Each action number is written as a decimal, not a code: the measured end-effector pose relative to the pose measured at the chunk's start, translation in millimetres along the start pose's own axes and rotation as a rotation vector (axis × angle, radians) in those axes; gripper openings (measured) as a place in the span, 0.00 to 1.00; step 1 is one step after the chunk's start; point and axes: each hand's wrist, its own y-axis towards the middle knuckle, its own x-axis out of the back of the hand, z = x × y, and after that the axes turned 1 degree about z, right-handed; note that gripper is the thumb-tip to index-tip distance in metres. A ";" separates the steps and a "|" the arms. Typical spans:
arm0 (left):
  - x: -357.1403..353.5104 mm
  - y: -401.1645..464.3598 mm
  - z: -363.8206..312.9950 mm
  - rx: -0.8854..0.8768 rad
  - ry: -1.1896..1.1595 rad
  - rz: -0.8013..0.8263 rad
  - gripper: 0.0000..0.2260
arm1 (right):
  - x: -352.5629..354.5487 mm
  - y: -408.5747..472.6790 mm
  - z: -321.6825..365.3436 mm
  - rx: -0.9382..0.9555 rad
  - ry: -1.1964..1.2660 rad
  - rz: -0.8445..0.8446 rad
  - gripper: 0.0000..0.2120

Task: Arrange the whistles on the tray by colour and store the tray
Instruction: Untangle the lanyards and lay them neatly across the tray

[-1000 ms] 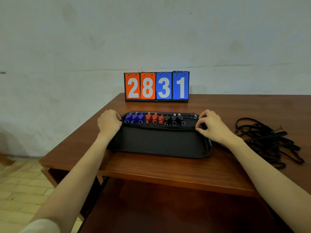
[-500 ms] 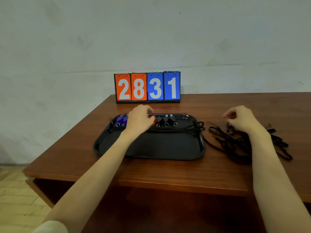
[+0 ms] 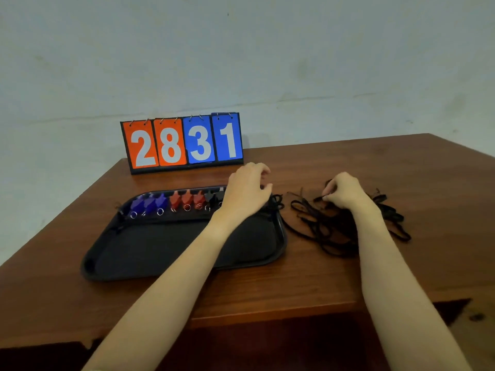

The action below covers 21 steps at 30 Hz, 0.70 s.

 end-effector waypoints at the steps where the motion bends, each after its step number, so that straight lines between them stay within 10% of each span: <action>1: -3.8 -1.5 -0.2 -0.027 0.016 0.007 0.13 | 0.3 -0.2 -1.0 -0.002 -0.010 -0.009 0.08; 12: -10.7 -11.5 0.1 -0.117 0.007 -0.042 0.14 | 11.0 -9.0 6.8 0.136 0.100 -0.326 0.02; 21: -6.7 -12.9 -4.4 -0.202 -0.098 -0.081 0.24 | 10.1 -26.5 30.8 0.473 0.491 -0.120 0.02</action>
